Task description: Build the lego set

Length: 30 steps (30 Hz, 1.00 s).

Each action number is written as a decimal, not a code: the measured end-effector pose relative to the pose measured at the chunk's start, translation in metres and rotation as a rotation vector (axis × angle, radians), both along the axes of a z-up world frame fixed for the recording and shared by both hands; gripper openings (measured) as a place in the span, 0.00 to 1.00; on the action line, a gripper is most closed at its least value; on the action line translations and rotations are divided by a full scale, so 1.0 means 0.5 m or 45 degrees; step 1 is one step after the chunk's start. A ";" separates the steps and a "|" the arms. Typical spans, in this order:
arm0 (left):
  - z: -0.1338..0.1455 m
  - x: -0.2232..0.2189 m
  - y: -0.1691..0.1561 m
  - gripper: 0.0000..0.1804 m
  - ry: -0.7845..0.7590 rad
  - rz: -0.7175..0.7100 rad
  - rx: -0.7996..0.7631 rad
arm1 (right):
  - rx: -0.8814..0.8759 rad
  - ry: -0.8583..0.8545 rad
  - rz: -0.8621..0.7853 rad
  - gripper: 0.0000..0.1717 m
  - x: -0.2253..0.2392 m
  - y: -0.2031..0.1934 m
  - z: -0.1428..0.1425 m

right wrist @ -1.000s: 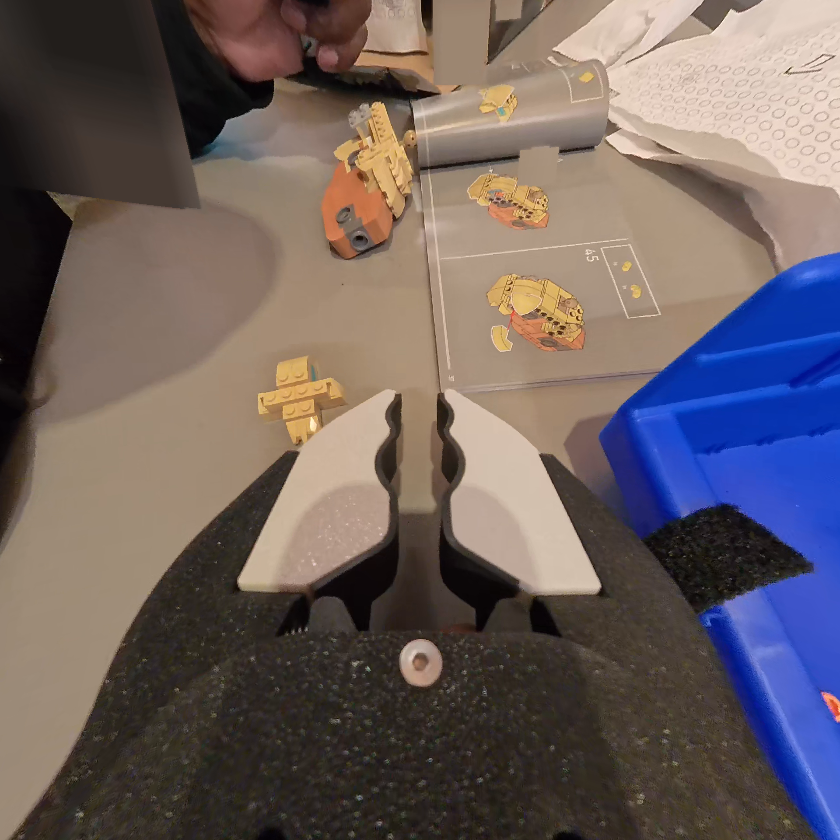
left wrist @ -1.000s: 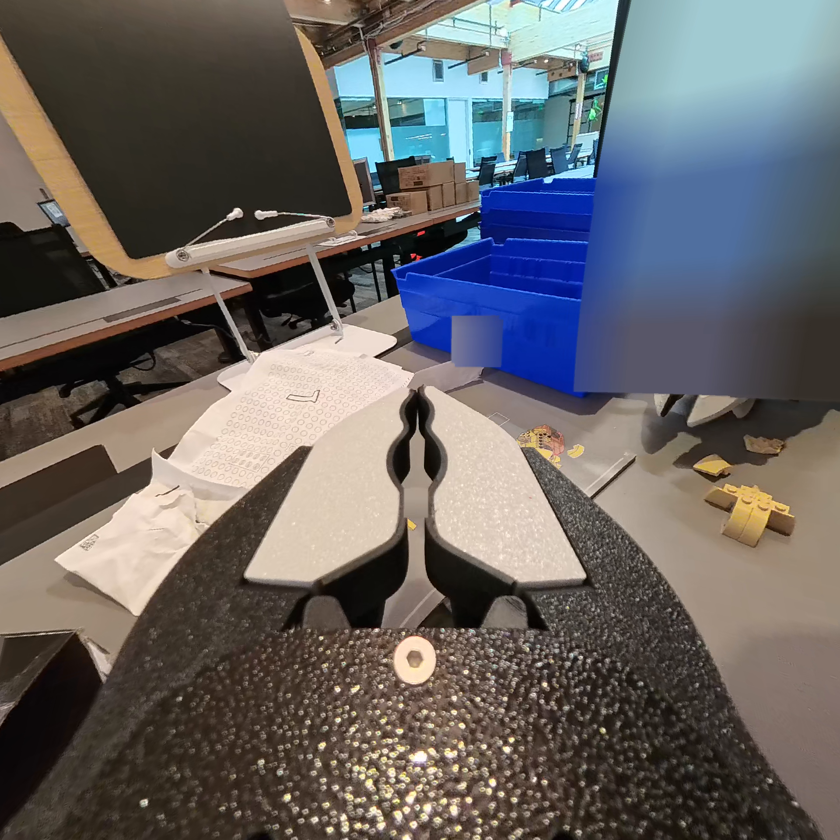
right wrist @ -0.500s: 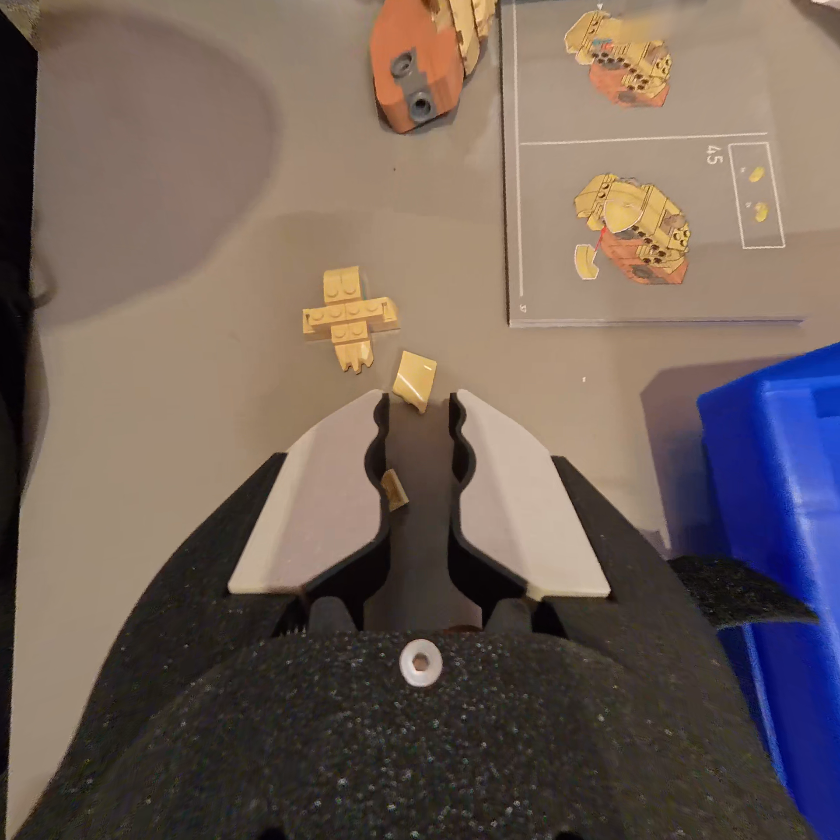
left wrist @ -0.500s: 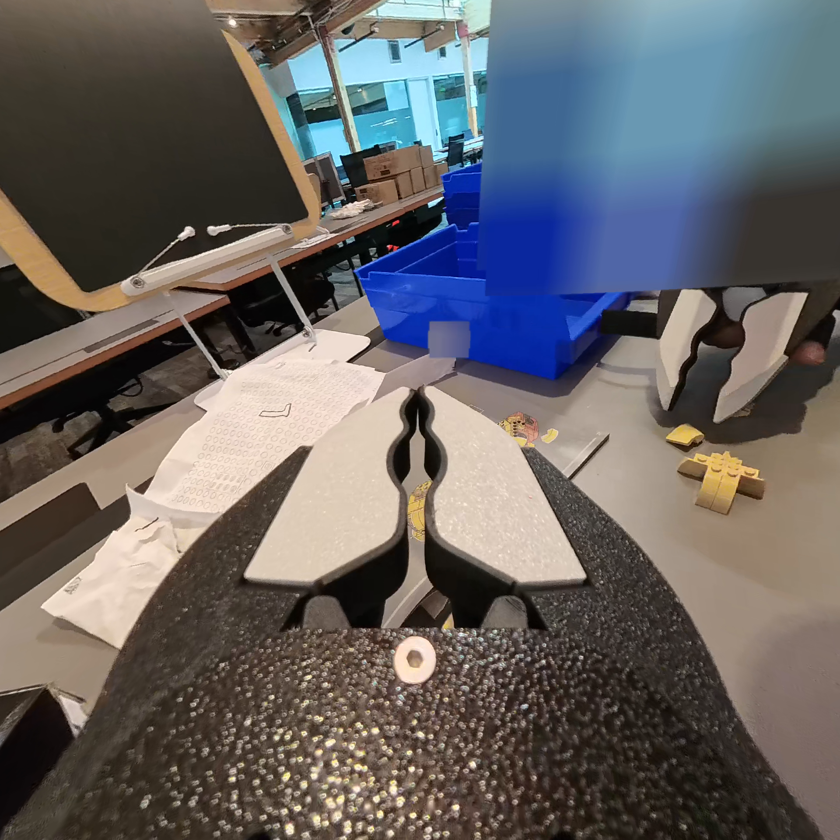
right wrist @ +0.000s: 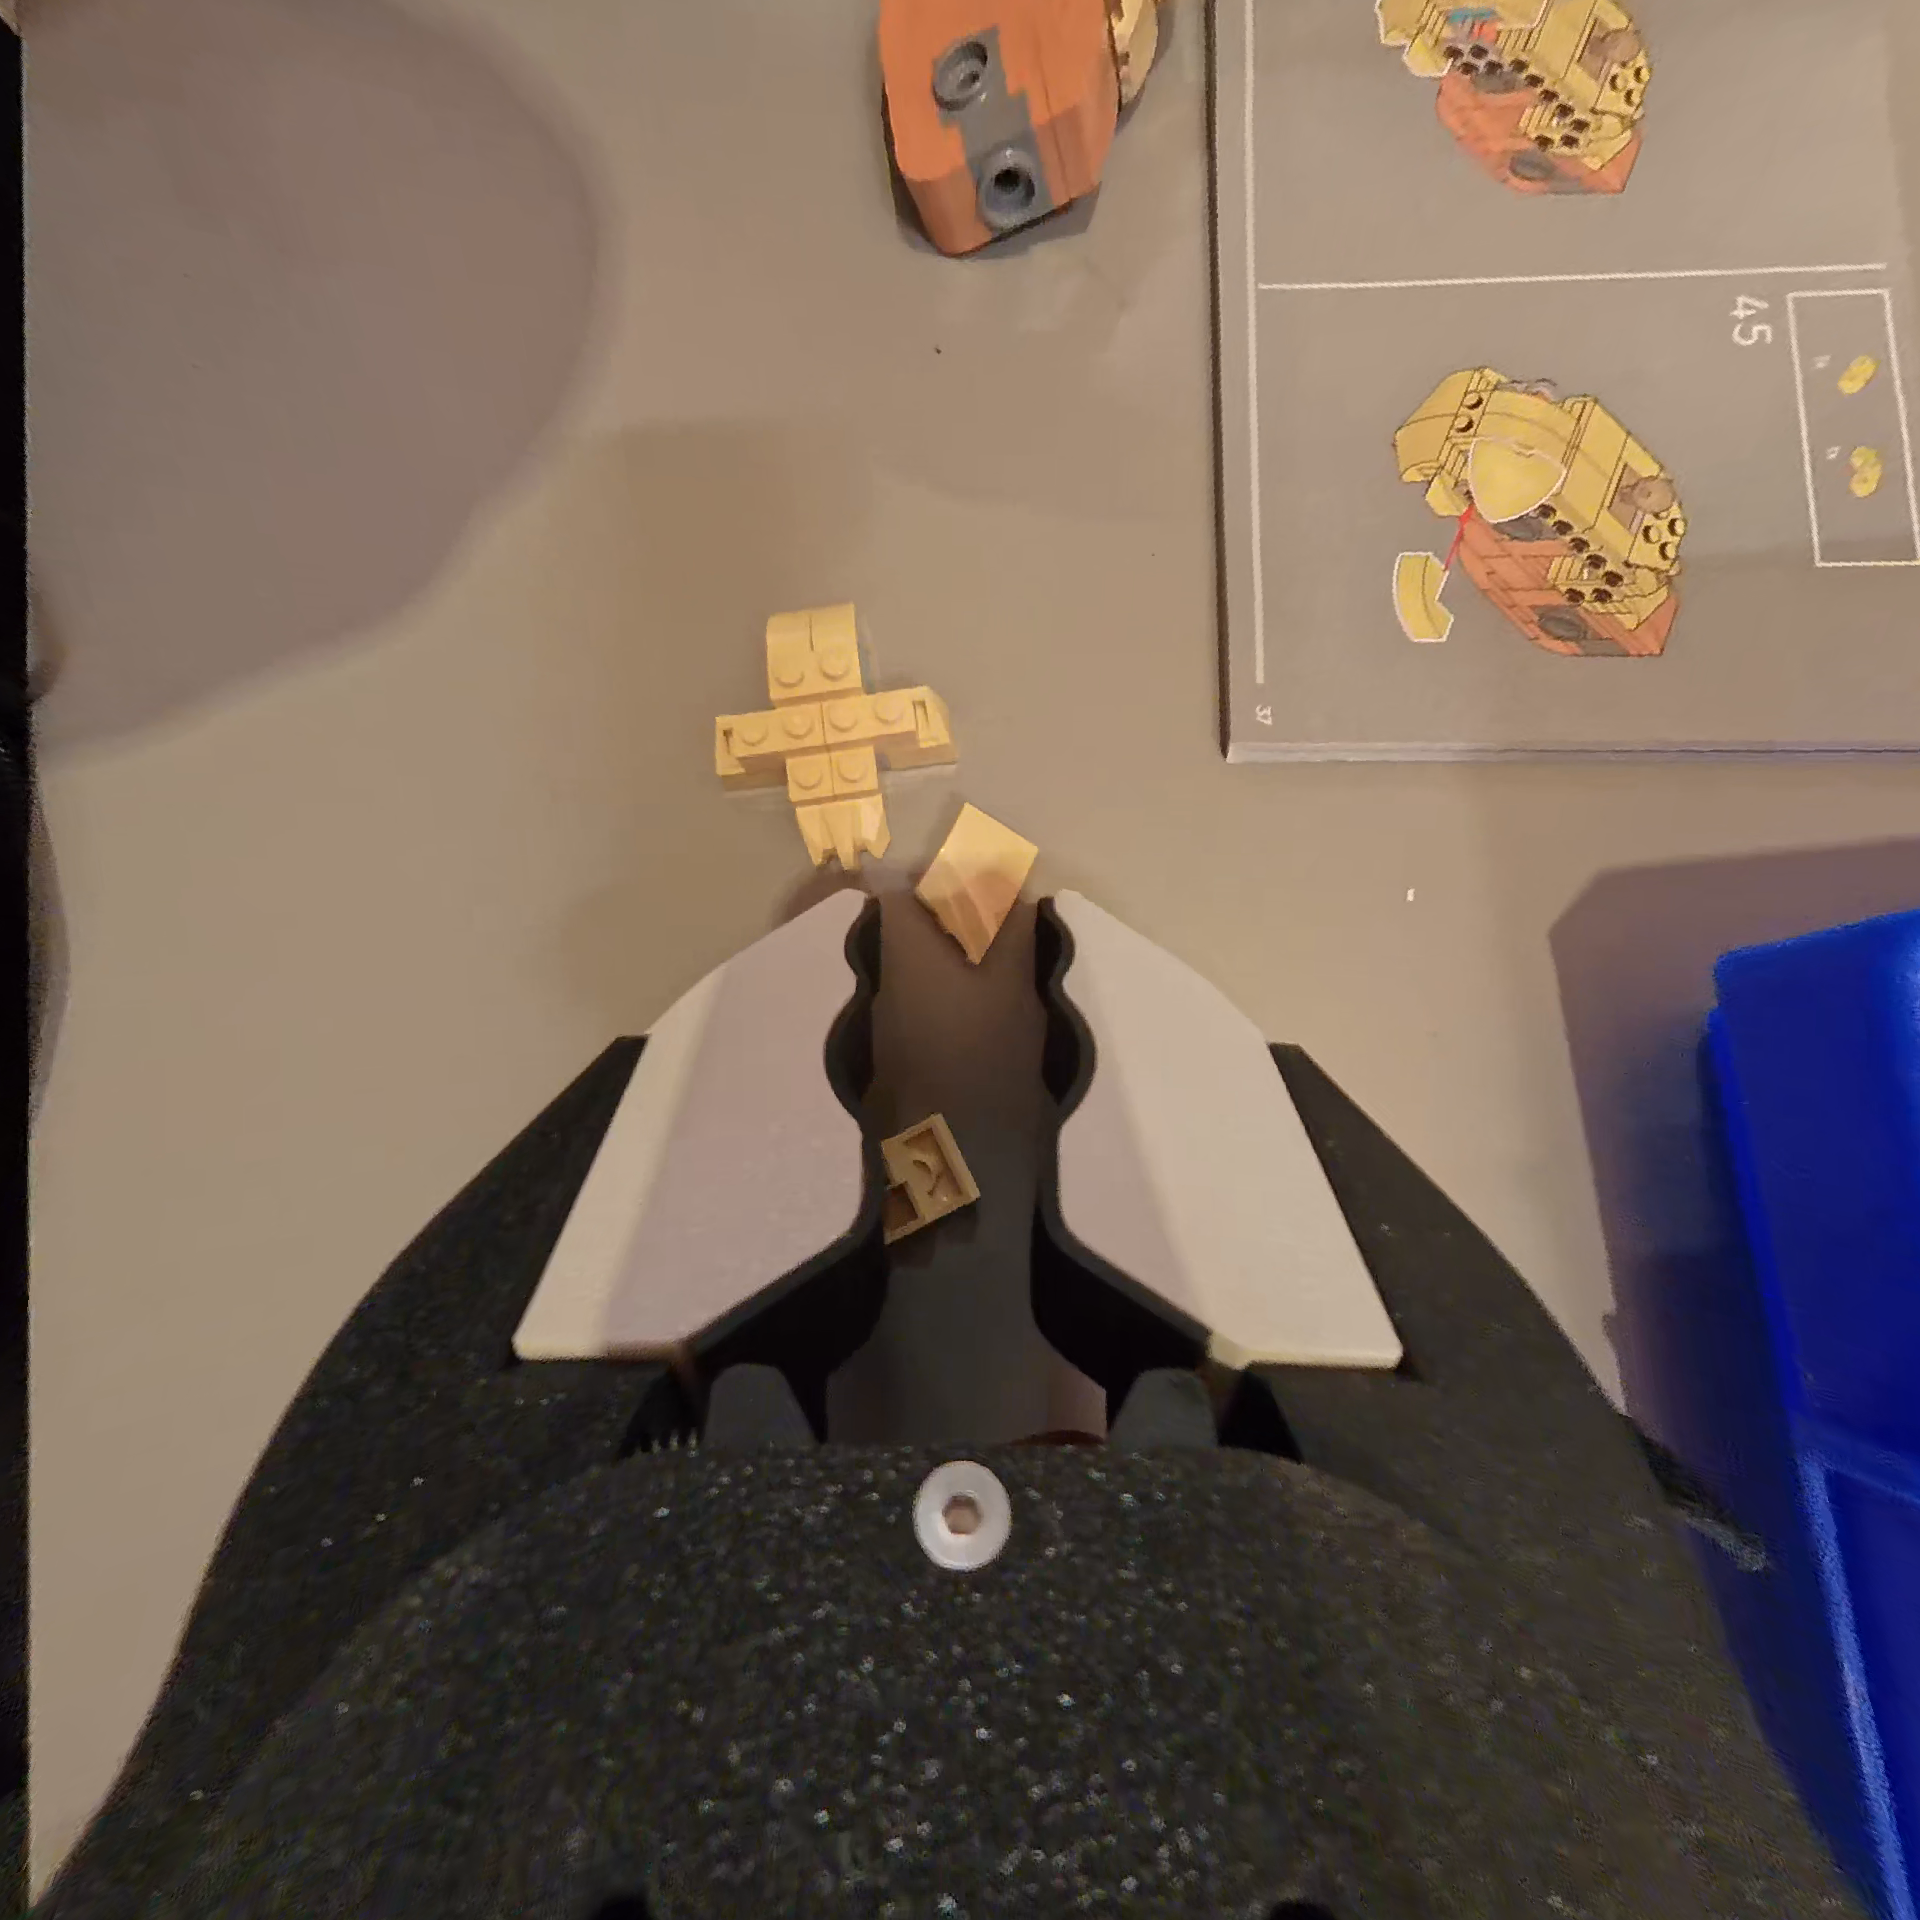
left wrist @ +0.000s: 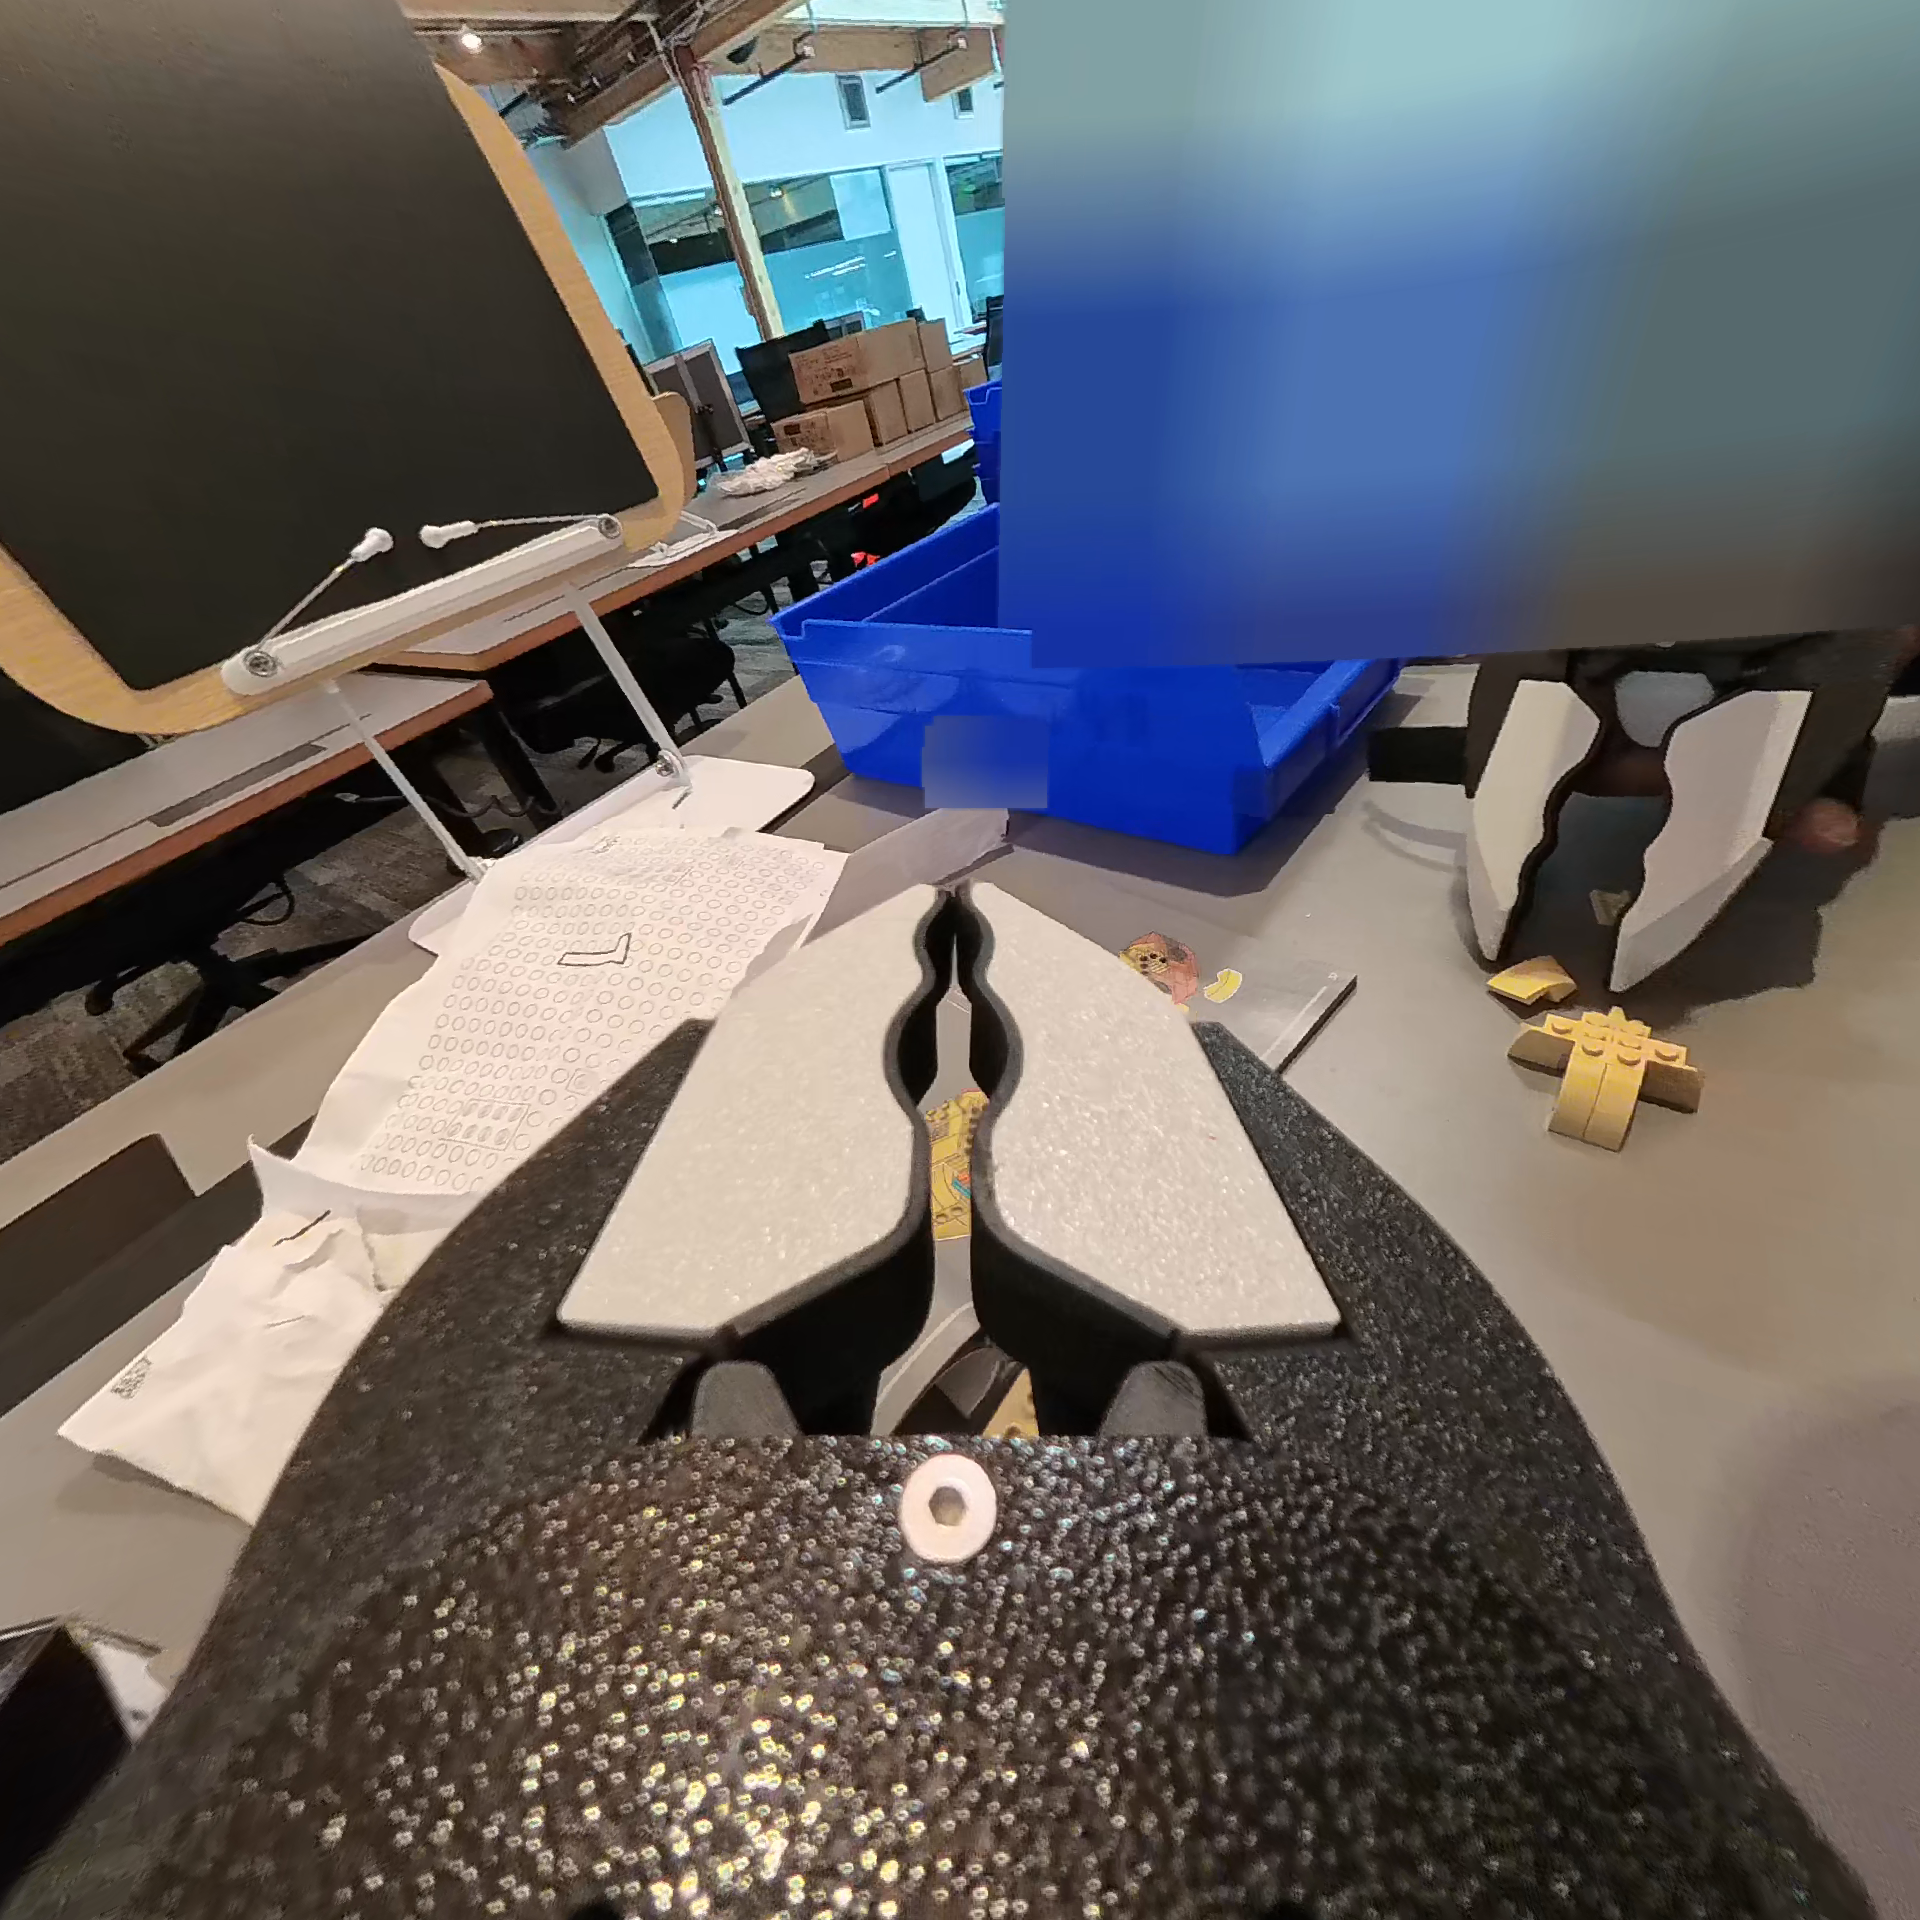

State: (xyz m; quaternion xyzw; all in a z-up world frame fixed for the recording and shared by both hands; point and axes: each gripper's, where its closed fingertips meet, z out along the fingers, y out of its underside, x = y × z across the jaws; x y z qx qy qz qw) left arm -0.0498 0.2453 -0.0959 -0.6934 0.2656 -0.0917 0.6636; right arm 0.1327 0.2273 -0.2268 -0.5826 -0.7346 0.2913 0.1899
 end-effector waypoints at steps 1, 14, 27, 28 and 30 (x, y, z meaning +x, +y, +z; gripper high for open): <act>-0.001 0.004 -0.001 0.00 0.008 -0.013 -0.005 | -0.011 0.006 -0.007 0.17 -0.002 -0.002 0.002; -0.027 0.140 -0.073 0.00 0.013 -0.497 -0.127 | -0.046 -0.007 -0.074 0.15 -0.012 -0.006 0.000; -0.077 0.212 -0.120 0.00 0.123 -0.693 -0.251 | -0.017 -0.003 -0.028 0.11 -0.008 -0.009 0.000; -0.079 0.216 -0.122 0.00 0.126 -0.698 -0.256 | -0.014 -0.004 -0.025 0.10 -0.008 -0.009 0.000; -0.083 0.224 -0.125 0.00 0.119 -0.708 -0.267 | -0.004 -0.005 -0.020 0.11 -0.006 -0.009 0.000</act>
